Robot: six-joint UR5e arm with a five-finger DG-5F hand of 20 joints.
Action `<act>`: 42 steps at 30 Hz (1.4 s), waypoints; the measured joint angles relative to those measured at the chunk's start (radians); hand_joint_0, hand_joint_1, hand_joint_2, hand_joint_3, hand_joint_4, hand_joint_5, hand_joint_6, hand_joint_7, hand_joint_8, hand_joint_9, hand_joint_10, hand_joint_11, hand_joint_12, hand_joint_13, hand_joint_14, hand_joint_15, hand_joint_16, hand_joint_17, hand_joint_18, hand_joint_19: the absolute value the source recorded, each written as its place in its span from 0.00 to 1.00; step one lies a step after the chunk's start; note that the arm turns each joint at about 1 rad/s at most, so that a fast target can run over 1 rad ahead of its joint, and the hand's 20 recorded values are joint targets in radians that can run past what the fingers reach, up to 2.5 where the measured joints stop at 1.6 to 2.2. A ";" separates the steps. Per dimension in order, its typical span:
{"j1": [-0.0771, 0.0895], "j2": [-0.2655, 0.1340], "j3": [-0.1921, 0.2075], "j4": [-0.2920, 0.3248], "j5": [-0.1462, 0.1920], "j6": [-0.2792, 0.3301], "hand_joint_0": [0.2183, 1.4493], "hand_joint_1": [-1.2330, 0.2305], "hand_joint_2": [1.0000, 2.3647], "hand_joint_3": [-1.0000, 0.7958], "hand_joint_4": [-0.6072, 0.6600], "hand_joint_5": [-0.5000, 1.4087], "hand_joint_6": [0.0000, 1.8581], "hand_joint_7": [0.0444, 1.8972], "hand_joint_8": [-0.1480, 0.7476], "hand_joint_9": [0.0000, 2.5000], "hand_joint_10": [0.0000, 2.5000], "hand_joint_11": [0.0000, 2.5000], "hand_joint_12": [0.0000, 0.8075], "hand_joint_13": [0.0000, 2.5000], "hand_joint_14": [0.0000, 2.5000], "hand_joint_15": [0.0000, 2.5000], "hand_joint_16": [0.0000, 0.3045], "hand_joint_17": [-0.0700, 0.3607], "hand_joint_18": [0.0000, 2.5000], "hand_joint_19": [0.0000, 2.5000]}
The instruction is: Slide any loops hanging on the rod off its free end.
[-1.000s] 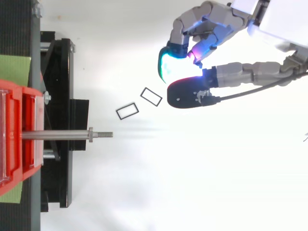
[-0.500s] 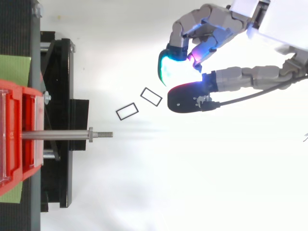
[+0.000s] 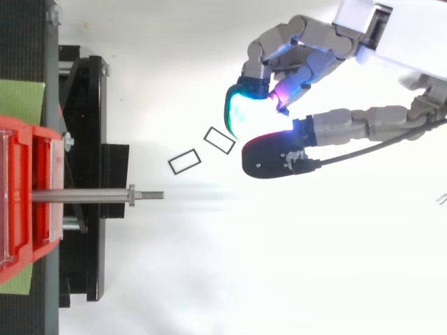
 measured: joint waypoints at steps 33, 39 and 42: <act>0.025 0.000 -0.087 0.119 -0.005 0.032 0.28 0.36 0.01 0.36 0.55 0.19 0.48 0.55 0.45 0.36 0.01 0.24 0.41 0.18 0.00 0.07 0.16 0.41 0.18 0.14; 0.026 0.000 -0.087 0.111 -0.005 0.032 0.27 0.41 0.01 0.35 0.55 0.20 0.48 0.54 0.45 0.37 0.01 0.24 0.41 0.18 0.00 0.08 0.16 0.41 0.18 0.14; 0.026 0.000 -0.087 0.093 -0.005 0.034 0.27 0.43 0.01 0.35 0.55 0.20 0.48 0.54 0.45 0.37 0.01 0.25 0.41 0.18 0.00 0.08 0.16 0.41 0.18 0.14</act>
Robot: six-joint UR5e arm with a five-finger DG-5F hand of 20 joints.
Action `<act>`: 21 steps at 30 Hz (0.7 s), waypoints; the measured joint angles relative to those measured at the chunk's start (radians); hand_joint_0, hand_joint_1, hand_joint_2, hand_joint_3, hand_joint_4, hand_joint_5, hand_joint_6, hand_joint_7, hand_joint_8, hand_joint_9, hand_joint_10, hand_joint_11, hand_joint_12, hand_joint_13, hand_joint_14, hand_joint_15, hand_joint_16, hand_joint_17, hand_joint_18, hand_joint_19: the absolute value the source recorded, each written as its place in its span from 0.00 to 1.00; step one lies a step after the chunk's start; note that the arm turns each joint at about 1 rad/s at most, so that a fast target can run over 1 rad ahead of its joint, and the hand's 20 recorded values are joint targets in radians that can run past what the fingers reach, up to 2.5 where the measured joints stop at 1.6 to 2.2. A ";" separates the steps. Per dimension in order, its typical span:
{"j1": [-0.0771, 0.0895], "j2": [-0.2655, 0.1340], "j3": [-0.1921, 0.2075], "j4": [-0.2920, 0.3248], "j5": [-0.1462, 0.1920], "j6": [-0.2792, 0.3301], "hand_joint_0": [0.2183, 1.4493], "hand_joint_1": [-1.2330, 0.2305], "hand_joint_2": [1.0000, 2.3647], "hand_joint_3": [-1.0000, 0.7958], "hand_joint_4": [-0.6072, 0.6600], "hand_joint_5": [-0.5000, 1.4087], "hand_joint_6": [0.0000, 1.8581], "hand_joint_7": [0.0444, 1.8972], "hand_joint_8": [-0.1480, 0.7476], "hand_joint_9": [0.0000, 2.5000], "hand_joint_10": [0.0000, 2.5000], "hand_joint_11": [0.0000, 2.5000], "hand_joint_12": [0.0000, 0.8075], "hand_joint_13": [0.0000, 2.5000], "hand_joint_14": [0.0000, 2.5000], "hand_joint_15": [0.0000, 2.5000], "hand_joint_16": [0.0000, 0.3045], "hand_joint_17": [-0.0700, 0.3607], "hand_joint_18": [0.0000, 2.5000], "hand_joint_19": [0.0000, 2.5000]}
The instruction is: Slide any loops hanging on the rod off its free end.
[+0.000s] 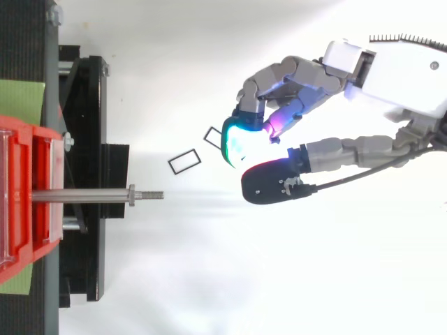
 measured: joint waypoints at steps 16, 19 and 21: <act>0.001 0.001 0.014 -0.048 0.000 0.042 0.28 0.35 0.01 0.35 0.56 0.19 0.47 0.53 0.45 0.36 0.01 0.25 0.41 0.18 0.00 0.07 0.16 0.41 0.19 0.13; 0.001 0.001 0.024 -0.065 0.000 0.043 0.27 0.38 0.01 0.34 0.57 0.20 0.47 0.53 0.45 0.37 0.01 0.25 0.41 0.18 0.00 0.07 0.16 0.41 0.19 0.14; 0.001 0.001 0.032 -0.078 0.000 0.043 0.27 0.39 0.01 0.33 0.57 0.20 0.47 0.54 0.45 0.37 0.01 0.25 0.41 0.18 0.00 0.07 0.16 0.41 0.19 0.14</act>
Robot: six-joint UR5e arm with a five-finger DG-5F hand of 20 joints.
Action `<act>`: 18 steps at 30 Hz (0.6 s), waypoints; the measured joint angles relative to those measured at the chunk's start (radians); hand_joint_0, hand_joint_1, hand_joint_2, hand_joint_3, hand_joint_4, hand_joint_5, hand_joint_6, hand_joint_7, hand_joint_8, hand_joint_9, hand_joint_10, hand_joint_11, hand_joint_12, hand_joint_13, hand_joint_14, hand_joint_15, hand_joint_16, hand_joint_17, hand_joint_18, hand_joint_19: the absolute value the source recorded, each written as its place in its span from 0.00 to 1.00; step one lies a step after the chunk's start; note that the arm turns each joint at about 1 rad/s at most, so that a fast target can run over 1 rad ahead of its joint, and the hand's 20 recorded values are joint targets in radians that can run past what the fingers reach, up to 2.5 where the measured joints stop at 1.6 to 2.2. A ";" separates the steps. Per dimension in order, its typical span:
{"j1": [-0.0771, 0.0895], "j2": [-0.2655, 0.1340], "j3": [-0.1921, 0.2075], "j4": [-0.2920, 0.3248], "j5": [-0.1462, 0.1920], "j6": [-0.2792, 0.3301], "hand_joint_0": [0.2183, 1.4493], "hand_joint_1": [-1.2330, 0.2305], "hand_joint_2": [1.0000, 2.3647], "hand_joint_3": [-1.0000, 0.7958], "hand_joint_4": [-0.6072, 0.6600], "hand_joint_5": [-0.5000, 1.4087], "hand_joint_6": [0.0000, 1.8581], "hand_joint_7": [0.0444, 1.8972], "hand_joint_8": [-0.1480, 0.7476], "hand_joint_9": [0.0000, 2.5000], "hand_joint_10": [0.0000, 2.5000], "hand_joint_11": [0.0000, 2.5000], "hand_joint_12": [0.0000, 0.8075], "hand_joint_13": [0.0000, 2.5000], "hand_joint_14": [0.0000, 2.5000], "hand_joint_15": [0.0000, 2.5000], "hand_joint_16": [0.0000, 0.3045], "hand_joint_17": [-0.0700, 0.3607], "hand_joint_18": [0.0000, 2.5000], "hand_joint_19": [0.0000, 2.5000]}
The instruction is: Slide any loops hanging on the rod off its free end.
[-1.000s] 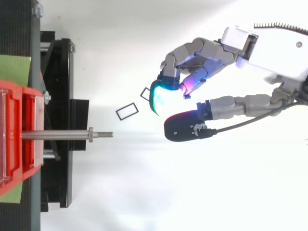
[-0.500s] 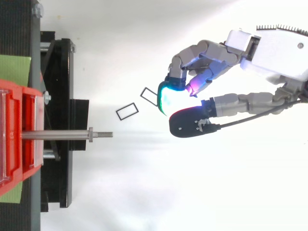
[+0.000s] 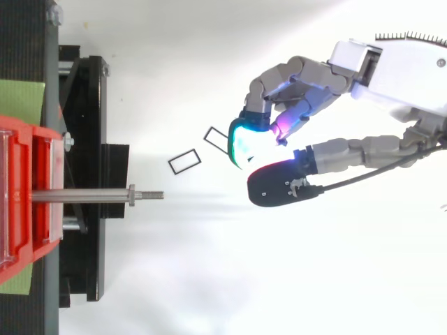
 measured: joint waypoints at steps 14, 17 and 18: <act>0.000 0.000 0.038 -0.066 0.000 0.000 0.28 0.39 0.01 0.37 0.51 0.21 0.46 0.55 0.44 0.37 0.01 0.25 0.41 0.18 0.00 0.08 0.15 0.41 0.18 0.13; 0.000 0.000 0.042 -0.074 0.000 0.000 0.26 0.37 0.01 0.40 0.45 0.21 0.45 0.54 0.42 0.37 0.01 0.24 0.41 0.18 0.00 0.08 0.16 0.41 0.18 0.13; 0.000 0.000 0.042 -0.078 0.000 0.000 0.26 0.37 0.01 0.40 0.44 0.22 0.45 0.54 0.42 0.37 0.01 0.24 0.41 0.18 0.00 0.07 0.16 0.41 0.18 0.13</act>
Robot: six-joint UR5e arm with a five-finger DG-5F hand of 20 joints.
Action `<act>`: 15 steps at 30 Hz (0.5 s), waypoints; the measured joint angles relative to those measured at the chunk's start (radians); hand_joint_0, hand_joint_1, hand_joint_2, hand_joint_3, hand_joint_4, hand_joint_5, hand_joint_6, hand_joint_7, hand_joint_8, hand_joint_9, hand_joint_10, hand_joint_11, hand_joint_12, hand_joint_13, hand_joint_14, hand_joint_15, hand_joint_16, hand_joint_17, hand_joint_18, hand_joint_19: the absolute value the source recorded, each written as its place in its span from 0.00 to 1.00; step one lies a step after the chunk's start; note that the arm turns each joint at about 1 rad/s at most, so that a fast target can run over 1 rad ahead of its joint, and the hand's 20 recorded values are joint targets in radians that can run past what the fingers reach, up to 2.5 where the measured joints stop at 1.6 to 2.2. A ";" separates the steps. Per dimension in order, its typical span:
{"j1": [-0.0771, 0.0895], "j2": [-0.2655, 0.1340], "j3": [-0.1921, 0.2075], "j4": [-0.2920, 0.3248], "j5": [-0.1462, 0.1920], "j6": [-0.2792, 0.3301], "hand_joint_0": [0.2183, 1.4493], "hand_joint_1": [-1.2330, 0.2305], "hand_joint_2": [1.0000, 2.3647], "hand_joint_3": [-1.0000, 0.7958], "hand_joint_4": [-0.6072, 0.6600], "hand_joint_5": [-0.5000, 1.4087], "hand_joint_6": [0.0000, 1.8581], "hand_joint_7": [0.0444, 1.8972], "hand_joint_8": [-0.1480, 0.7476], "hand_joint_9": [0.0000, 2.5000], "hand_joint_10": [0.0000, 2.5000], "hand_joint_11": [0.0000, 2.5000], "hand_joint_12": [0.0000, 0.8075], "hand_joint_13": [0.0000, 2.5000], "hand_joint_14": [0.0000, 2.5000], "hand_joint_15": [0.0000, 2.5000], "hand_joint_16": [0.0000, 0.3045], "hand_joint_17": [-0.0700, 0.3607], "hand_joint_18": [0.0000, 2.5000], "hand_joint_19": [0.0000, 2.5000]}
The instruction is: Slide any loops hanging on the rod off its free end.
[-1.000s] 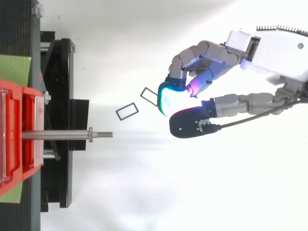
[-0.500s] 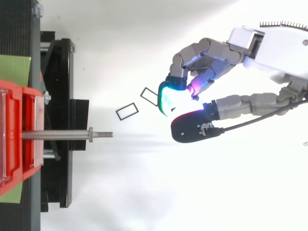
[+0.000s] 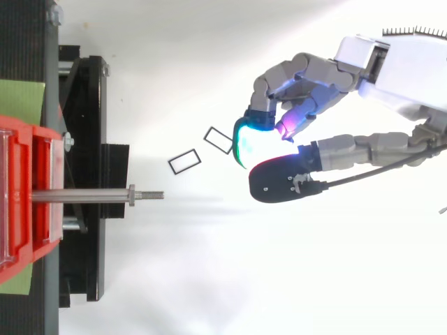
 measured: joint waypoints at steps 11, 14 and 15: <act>0.000 -0.002 0.001 -0.015 -0.002 0.003 0.25 0.36 0.01 0.43 0.42 0.23 0.43 0.58 0.39 0.38 0.01 0.22 0.41 0.18 0.00 0.08 0.16 0.41 0.19 0.14; 0.000 -0.002 0.001 -0.005 -0.002 0.002 0.25 0.36 0.01 0.43 0.43 0.23 0.43 0.58 0.40 0.38 0.01 0.22 0.41 0.18 0.00 0.08 0.16 0.41 0.19 0.14; 0.000 -0.002 0.001 -0.001 -0.002 0.001 0.25 0.36 0.01 0.43 0.43 0.23 0.43 0.58 0.40 0.38 0.01 0.22 0.41 0.18 0.00 0.07 0.16 0.41 0.19 0.14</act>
